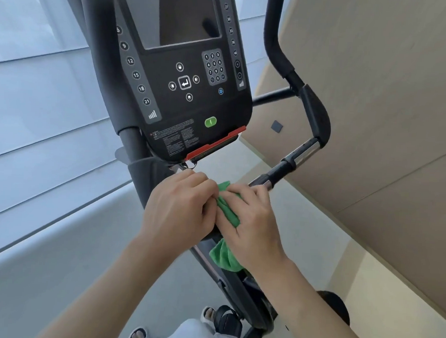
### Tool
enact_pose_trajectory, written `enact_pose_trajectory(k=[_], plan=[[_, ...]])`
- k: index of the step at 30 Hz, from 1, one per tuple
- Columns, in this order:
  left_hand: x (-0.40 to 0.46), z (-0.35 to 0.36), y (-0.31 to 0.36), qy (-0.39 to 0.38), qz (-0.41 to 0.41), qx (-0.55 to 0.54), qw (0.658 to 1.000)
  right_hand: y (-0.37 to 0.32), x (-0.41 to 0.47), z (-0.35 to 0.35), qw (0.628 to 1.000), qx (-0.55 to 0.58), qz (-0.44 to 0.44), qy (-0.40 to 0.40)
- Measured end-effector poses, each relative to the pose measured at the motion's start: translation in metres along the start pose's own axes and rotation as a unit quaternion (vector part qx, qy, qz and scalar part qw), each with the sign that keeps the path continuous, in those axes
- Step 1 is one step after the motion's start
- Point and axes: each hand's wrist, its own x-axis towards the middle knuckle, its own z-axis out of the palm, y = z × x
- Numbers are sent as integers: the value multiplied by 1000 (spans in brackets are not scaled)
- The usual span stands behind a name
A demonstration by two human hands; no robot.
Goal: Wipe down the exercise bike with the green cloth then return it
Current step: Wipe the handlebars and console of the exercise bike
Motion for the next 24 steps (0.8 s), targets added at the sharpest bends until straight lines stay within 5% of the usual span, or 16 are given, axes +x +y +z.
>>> enact_pose_trajectory(k=[9, 20, 24], plan=[[1, 0, 1, -27, 1, 19, 999, 105, 69, -24, 985, -134, 102, 48], [-1, 1, 0, 17, -4, -3, 1000, 3, 20, 8, 993, -108, 14, 36], [-2, 1, -1, 18, -4, -14, 1000, 19, 29, 10, 991, -125, -3, 58]])
